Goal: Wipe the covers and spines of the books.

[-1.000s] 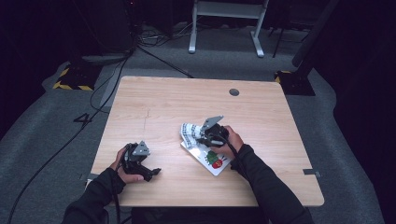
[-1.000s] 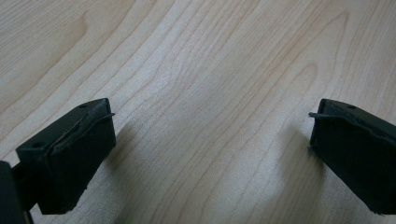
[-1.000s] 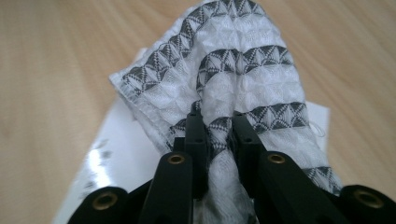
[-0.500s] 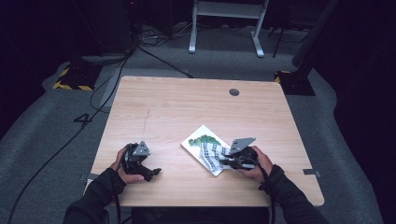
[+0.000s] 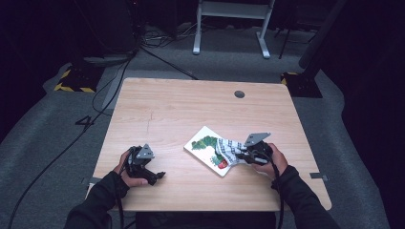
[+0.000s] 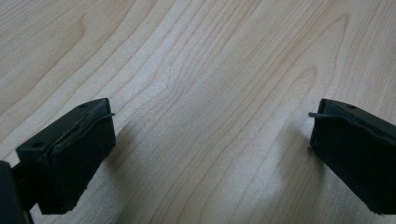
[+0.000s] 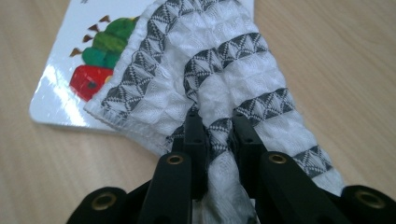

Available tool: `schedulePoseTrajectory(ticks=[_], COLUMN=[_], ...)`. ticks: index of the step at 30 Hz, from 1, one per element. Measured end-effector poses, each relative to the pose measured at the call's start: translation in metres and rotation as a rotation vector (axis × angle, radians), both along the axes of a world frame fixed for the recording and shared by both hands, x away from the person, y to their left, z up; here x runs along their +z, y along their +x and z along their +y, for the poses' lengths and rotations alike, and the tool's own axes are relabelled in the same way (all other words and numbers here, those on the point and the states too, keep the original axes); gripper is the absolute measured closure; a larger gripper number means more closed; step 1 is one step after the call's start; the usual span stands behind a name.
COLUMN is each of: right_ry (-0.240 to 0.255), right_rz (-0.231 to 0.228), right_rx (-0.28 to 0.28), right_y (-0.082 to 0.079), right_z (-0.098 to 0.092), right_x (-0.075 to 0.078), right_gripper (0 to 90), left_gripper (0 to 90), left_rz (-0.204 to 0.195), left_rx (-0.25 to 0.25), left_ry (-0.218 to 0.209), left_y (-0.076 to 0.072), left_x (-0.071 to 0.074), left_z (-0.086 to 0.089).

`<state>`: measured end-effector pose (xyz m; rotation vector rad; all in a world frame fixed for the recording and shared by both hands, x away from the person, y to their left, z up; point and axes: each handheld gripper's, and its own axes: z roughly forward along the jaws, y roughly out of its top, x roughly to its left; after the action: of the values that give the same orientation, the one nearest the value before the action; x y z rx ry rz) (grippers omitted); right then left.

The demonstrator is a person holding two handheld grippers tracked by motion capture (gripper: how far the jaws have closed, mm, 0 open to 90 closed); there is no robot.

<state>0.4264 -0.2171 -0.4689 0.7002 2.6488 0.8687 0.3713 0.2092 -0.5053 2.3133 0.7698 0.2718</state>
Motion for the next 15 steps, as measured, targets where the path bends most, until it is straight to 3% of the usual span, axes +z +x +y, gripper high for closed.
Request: schedulePoseTrajectory(ticks=[3, 8, 15], right_ry=[-0.007, -0.001, 0.019], right_rz=[-0.024, -0.022, -0.033], right_rx=[-0.028, -0.046, -0.039], right_y=[0.013, 0.035, 0.060], right_z=[0.005, 0.025, 0.080], right_x=[0.005, 0.006, 0.002], right_gripper=[80.0, 80.0, 79.7], left_gripper=[0.5, 0.5, 0.5], left_rz=[0.000, -0.001, 0.000], left_rx=[-0.001, -0.004, -0.007], left_ry=[-0.001, -0.001, -0.002], left_y=[0.000, 0.000, 0.000], left_x=[0.000, 0.000, 0.000], left_z=[0.000, 0.000, 0.000])
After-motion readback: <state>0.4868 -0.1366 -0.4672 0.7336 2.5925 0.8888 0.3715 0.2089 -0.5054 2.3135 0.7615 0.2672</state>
